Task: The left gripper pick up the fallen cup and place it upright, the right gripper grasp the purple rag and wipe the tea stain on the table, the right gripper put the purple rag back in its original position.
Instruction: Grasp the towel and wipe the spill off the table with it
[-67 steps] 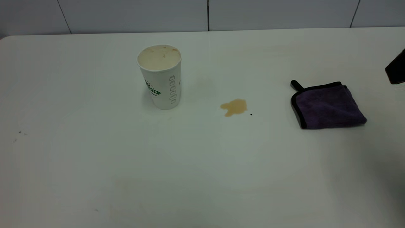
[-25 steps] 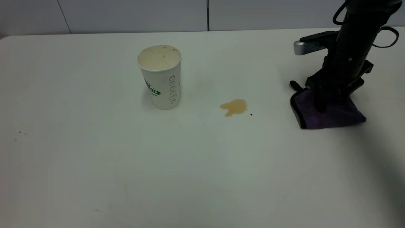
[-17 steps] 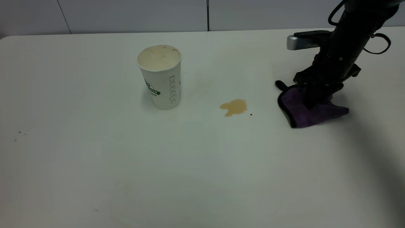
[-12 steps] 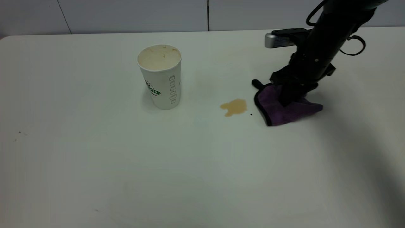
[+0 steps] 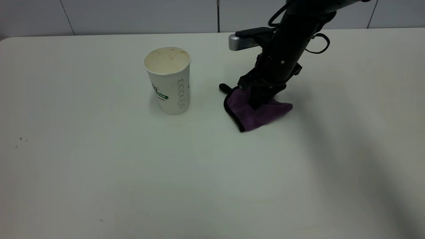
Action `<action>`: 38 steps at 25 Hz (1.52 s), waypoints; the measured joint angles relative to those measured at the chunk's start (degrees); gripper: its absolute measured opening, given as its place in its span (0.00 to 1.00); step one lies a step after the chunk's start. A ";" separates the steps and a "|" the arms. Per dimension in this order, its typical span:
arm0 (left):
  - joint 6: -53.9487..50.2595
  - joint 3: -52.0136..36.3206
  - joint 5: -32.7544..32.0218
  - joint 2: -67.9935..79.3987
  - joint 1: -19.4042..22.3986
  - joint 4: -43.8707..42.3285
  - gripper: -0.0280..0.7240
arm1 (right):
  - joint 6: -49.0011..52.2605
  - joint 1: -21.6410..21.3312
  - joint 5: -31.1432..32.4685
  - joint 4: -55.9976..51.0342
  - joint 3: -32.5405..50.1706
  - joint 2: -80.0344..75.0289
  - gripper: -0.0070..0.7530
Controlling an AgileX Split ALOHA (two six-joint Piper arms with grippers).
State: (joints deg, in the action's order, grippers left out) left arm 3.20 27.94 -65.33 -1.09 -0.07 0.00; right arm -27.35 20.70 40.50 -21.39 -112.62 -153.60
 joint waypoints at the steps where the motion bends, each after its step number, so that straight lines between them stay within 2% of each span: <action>1: 0.00 0.00 0.00 0.00 0.00 0.00 0.67 | 0.00 0.85 0.56 0.48 -0.11 -0.02 0.12; 8: 0.00 0.00 0.00 0.00 0.00 0.00 0.67 | -0.24 5.15 9.12 3.20 -0.29 -0.02 0.12; 13: 0.00 0.00 0.00 0.00 0.00 0.00 0.67 | -4.67 9.04 16.76 2.73 -0.29 -0.35 0.12; 17: 0.00 0.00 0.00 0.00 0.00 0.00 0.67 | -5.25 11.77 15.37 2.40 -0.29 -0.43 0.12; 23: 0.00 0.00 0.00 0.00 0.00 0.00 0.67 | 2.83 11.22 10.53 10.29 -0.39 -0.24 0.11; 27: 0.00 0.00 0.00 0.00 0.00 0.00 0.67 | 10.69 7.86 7.04 19.93 -0.54 0.08 0.11; 30: 0.00 0.00 0.00 0.00 0.00 0.00 0.67 | 14.46 2.91 5.74 23.12 -0.56 0.13 0.11; 38: 0.00 0.00 0.00 0.00 0.00 0.00 0.67 | 17.28 -11.23 8.94 18.92 -0.78 0.13 0.11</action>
State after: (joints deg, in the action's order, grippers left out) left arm 3.20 27.94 -65.33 -1.09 -0.07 0.00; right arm -10.06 9.47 49.44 -2.47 -113.40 -153.47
